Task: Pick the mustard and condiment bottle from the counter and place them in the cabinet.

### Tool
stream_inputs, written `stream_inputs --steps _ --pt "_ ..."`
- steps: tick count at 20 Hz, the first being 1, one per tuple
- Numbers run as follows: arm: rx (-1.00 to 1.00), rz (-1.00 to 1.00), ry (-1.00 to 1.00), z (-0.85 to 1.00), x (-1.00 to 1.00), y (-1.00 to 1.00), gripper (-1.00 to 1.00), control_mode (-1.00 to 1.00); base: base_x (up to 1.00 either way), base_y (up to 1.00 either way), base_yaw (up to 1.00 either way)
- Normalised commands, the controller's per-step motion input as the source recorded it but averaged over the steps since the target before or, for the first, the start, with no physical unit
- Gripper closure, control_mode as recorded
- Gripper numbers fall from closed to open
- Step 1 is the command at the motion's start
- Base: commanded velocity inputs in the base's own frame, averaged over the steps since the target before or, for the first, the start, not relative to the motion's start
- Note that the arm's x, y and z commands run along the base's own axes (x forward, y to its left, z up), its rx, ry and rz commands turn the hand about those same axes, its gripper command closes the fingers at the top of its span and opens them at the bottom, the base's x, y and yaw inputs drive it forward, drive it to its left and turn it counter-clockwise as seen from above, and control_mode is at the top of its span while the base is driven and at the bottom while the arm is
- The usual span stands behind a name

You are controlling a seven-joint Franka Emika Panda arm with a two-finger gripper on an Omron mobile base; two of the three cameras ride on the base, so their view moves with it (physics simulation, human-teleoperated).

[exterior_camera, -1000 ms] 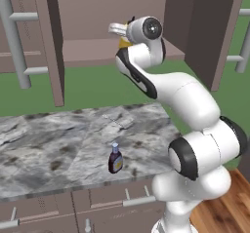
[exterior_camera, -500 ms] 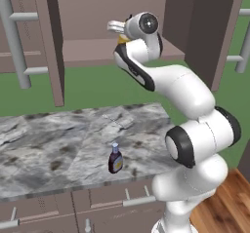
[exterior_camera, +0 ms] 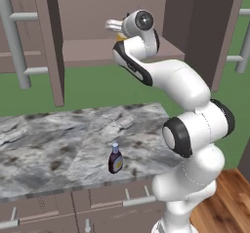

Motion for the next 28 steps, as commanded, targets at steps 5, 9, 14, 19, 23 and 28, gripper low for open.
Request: stream_inputs --steps 5,9,14,19,23,28 --pt "0.0 0.0 0.0 -0.33 0.01 0.0 -1.0 -1.0 0.0 0.0 0.0" --pt "0.0 0.0 0.0 -0.45 0.04 0.0 -1.0 -1.0 0.0 0.0 0.0" --pt "0.0 0.01 0.0 -0.33 -0.05 0.0 -1.0 -1.0 0.0 0.0 0.0" --pt "-0.02 0.0 -0.03 -0.03 -0.54 0.0 -1.0 -1.0 0.0 0.0 0.0" --pt "0.0 0.0 -0.04 0.0 -0.76 0.0 -1.0 -1.0 0.0 0.0 0.0" --pt "0.0 0.04 0.0 -0.04 -0.77 0.0 -1.0 -1.0 0.0 0.0 0.0"
